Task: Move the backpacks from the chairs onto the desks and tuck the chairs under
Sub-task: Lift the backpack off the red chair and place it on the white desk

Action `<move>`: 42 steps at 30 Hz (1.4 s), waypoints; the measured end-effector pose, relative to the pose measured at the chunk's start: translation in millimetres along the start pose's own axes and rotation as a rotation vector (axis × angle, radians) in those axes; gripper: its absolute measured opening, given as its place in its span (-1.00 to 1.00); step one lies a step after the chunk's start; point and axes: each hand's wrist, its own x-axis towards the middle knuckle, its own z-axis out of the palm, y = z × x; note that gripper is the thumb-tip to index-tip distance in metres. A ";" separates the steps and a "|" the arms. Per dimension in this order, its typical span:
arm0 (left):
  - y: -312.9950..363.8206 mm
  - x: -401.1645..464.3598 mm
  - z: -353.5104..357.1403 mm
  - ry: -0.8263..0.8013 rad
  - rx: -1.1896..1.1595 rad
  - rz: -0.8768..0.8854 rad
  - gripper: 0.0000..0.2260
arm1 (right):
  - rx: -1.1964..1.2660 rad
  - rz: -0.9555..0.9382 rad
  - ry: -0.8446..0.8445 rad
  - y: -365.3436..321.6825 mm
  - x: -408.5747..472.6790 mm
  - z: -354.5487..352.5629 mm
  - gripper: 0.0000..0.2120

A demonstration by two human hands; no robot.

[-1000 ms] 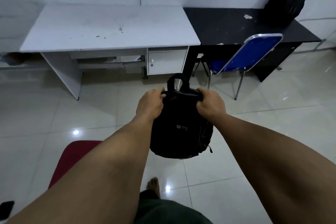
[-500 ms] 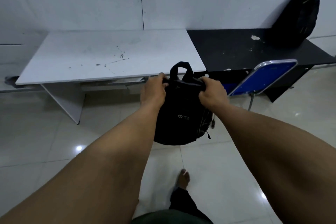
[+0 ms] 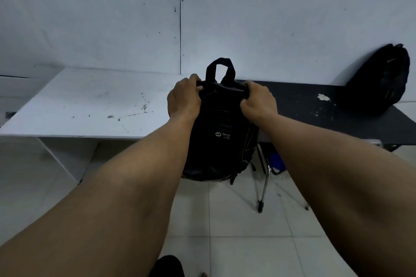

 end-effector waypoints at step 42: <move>-14.5 501.9 276.6 -0.012 0.048 0.002 -0.75 | 0.038 -0.115 -0.123 67.2 578.2 120.6 -0.71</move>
